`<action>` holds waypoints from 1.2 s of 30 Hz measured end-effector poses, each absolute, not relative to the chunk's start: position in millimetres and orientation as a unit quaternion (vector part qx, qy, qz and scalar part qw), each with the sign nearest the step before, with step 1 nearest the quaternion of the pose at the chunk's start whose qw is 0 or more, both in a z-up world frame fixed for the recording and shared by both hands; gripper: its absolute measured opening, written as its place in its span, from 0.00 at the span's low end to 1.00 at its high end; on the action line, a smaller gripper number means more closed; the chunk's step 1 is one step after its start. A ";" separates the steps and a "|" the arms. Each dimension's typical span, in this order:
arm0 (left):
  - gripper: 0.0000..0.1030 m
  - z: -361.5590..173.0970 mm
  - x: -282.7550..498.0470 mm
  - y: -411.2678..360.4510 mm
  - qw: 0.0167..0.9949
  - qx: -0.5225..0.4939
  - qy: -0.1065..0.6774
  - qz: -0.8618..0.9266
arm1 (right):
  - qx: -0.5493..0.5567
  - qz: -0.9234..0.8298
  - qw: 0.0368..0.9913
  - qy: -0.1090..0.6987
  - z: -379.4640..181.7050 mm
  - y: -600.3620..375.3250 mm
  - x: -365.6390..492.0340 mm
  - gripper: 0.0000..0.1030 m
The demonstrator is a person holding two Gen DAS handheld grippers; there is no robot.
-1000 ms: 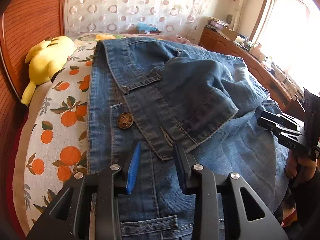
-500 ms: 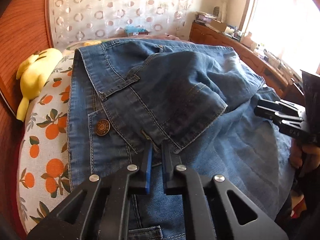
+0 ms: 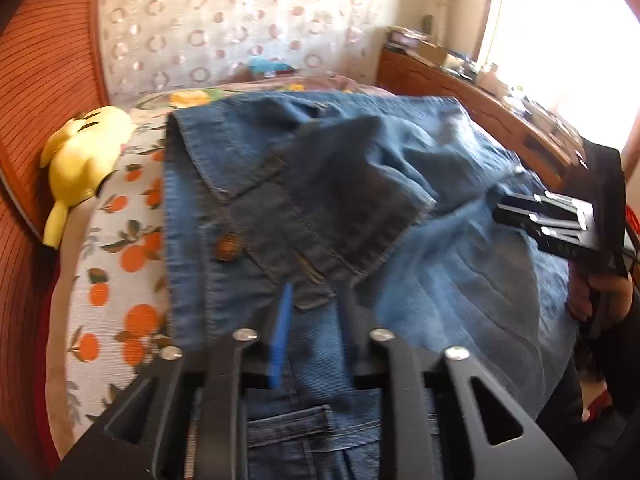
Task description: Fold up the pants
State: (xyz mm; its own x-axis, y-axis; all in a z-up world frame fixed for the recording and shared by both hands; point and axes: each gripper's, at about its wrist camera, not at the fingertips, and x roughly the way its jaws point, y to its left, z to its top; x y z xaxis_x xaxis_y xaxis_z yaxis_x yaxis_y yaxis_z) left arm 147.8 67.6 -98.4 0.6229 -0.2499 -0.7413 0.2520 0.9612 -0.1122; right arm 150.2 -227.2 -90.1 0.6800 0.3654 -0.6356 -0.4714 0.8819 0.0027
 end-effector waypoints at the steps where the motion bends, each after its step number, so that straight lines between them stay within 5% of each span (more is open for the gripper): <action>1: 0.43 -99.9 148.3 62.9 0.900 0.006 0.411 -0.142 | -0.081 0.229 0.913 0.328 -90.1 -227.4 150.3 0.43; 13: 0.46 -112.5 175.5 28.1 0.891 0.095 0.425 -0.131 | -0.072 0.228 0.915 0.326 -89.3 -227.8 149.2 0.43; 22: 0.19 -108.8 169.6 46.9 0.900 0.082 0.412 -0.118 | -0.067 0.230 0.915 0.326 -90.8 -226.8 150.0 0.43; 23: 0.07 -105.8 166.9 49.4 0.904 0.081 0.404 -0.116 | -0.067 0.229 0.915 0.326 -90.7 -226.9 149.8 0.43; 28: 0.04 -84.7 149.7 69.7 0.928 0.079 0.357 -0.074 | -0.064 0.229 0.915 0.326 -91.1 -226.9 149.5 0.43; 36: 0.10 -95.0 148.8 99.9 0.918 0.062 0.386 -0.063 | -0.064 0.228 0.914 0.329 -91.5 -225.1 151.2 0.43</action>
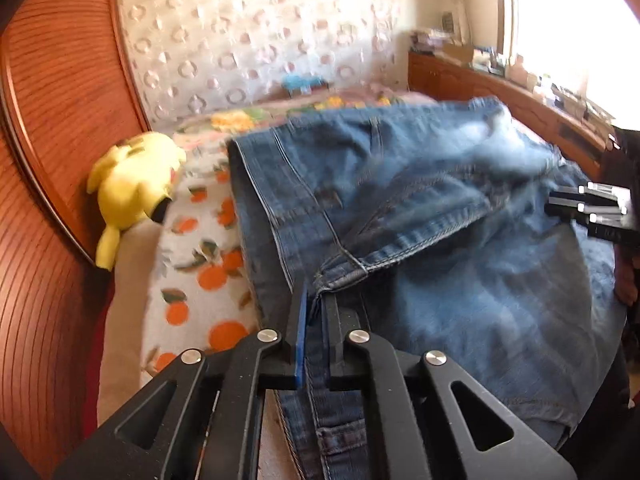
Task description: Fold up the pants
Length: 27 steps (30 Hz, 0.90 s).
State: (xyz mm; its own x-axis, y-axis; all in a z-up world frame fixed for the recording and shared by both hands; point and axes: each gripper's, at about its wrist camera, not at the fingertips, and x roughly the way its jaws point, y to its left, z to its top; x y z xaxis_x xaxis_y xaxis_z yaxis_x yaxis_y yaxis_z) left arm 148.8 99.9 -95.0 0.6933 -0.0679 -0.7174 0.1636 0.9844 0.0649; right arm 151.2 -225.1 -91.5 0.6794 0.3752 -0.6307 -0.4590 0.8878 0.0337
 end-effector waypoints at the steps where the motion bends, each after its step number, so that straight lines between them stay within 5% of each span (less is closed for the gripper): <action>1: 0.10 -96.6 149.5 98.1 0.917 0.062 0.388 -0.062 | -0.063 0.228 0.914 0.329 -91.5 -225.5 151.8 0.43; 7: 0.22 -89.6 141.9 100.3 0.924 0.035 0.375 -0.061 | -0.058 0.230 0.914 0.330 -90.2 -227.0 153.3 0.43; 10: 0.47 -80.7 137.9 99.6 0.931 0.023 0.359 -0.068 | -0.048 0.232 0.915 0.325 -87.5 -232.5 153.8 0.43; 17: 0.59 -67.7 138.5 75.9 0.936 0.012 0.333 -0.110 | -0.025 0.211 0.930 0.300 -68.1 -278.7 137.7 0.43; 20: 0.75 -66.6 145.0 55.8 0.935 0.011 0.331 -0.131 | -0.029 0.176 0.943 0.282 -57.8 -315.4 131.5 0.43; 27: 0.75 -75.0 161.5 5.2 0.927 0.023 0.337 -0.165 | -0.023 0.107 0.949 0.295 -62.5 -395.3 146.4 0.43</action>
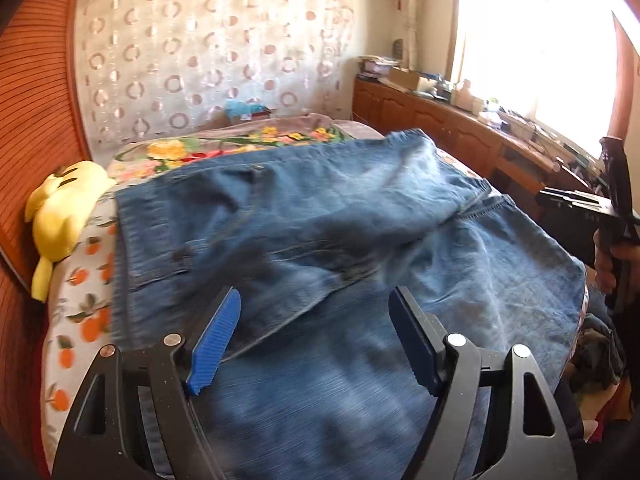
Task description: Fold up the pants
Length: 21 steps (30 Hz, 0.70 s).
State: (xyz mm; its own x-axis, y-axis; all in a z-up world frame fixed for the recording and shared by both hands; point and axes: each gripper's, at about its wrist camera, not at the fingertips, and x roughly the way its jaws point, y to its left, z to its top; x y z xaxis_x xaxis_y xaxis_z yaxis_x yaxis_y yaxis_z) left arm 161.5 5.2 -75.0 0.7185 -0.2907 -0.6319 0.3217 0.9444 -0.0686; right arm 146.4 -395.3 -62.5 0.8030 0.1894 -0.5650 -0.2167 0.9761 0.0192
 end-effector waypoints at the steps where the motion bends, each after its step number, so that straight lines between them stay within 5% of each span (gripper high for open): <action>1: 0.75 -76.9 162.4 0.3 0.926 0.027 0.338 -0.166 | -0.019 0.102 0.948 0.300 -66.3 -402.0 149.7 0.43; 9: 0.75 -96.6 164.2 -11.2 0.920 0.040 0.355 -0.161 | 0.012 0.101 0.928 0.357 -79.1 -424.6 183.9 0.43; 21: 0.75 -106.2 167.1 -11.8 0.915 0.033 0.365 -0.167 | 0.005 0.099 0.915 0.392 -80.6 -449.5 110.3 0.43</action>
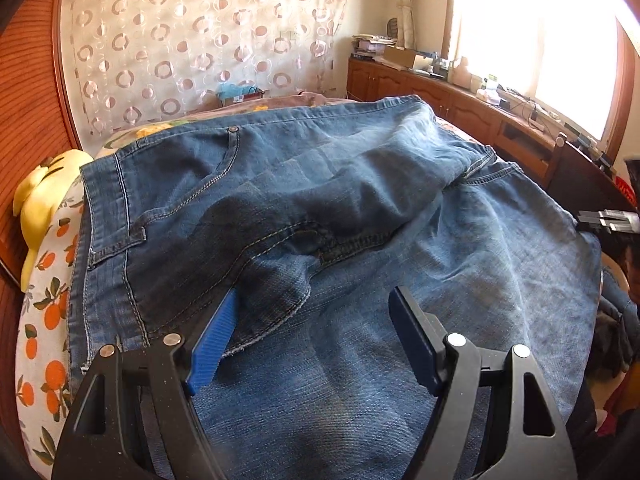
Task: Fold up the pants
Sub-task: 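Grasp the folded leg edge with the right gripper and lay it onto the stack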
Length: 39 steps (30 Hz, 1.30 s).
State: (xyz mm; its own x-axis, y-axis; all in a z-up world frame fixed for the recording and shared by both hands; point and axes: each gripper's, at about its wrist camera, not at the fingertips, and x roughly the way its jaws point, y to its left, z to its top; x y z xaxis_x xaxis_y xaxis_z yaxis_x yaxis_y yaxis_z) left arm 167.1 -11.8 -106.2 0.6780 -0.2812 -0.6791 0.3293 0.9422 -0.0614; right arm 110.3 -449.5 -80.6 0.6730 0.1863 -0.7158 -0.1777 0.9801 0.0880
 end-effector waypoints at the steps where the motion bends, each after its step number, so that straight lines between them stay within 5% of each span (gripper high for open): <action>1: 0.75 -106.4 167.7 -11.5 0.915 0.032 0.366 -0.167 | 0.008 0.099 0.912 0.397 -81.9 -453.1 103.9 0.43; 9: 0.75 -108.8 168.4 -11.5 0.915 0.033 0.371 -0.158 | 0.022 0.111 0.903 0.414 -85.2 -460.5 78.6 0.43; 12: 0.75 -108.9 168.2 -11.2 0.916 0.034 0.369 -0.155 | 0.027 0.131 0.900 0.415 -84.0 -459.1 76.9 0.23; 15: 0.75 -109.0 168.4 -11.3 0.916 0.035 0.368 -0.154 | 0.012 0.132 0.904 0.406 -83.9 -456.4 69.4 0.13; 22: 0.75 -105.4 164.5 -3.8 0.918 0.022 0.357 -0.171 | -0.011 0.123 0.917 0.380 -50.3 -469.8 32.4 0.12; 39: 0.75 -88.5 71.1 65.9 0.930 0.015 0.349 -0.115 | -0.025 0.097 0.914 0.393 -79.3 -451.8 38.7 0.13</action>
